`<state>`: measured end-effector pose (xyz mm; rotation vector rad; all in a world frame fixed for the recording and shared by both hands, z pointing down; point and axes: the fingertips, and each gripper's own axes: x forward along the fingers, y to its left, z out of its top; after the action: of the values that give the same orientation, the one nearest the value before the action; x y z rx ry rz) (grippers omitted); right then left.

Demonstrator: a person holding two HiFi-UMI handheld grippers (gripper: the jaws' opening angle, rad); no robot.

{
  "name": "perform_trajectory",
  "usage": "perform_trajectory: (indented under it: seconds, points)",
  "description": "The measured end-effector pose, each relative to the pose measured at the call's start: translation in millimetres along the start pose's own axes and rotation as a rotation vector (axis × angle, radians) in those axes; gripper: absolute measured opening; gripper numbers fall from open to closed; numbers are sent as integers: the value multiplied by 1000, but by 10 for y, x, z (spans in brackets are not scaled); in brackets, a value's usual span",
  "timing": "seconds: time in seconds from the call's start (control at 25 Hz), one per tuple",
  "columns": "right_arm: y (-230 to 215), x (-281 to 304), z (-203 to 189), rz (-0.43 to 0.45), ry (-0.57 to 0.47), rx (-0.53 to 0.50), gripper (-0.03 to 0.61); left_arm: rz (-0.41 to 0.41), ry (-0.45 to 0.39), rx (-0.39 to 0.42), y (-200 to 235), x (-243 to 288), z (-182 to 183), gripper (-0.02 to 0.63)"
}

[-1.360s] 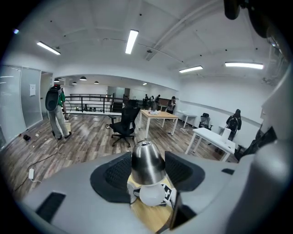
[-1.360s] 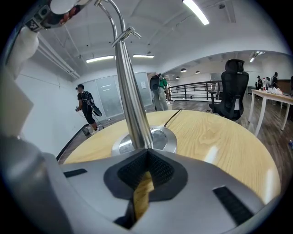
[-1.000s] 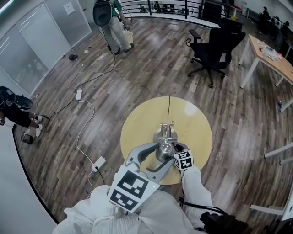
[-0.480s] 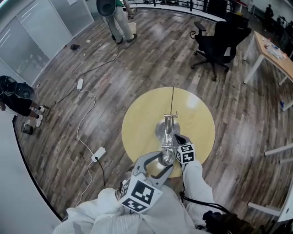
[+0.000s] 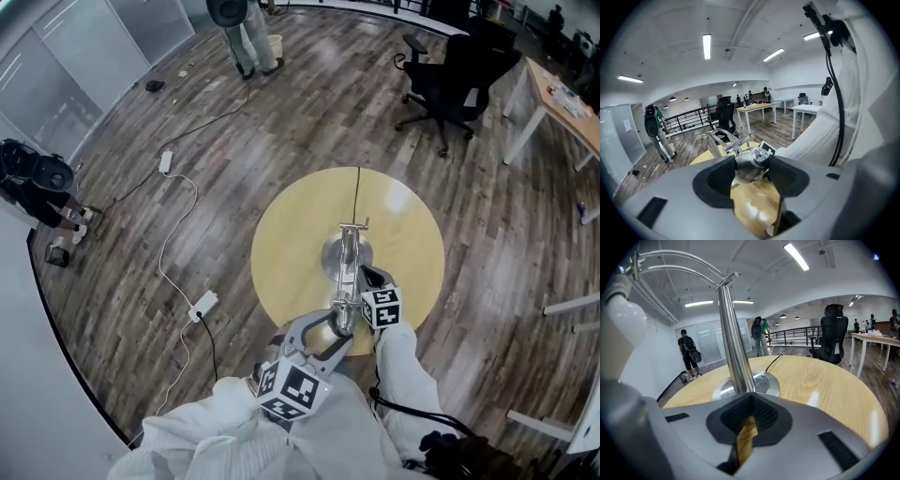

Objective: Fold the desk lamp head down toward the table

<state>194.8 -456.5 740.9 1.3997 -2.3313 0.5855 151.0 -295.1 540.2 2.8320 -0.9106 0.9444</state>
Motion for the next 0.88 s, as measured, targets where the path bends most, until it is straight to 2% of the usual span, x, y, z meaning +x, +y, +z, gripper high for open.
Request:
perform_trajectory:
  seconds: [0.28,0.48,0.88]
  points:
    - [10,2,10,-10,0,5,12,-49,-11,12,-12,151,-249,224]
    - [-3,16,-14,-11,3,9,12,-115,31,-51,31,357,-484,224]
    - [6,28,-20,-23,17,4,12,-118,89,-94,259,806,-832,193]
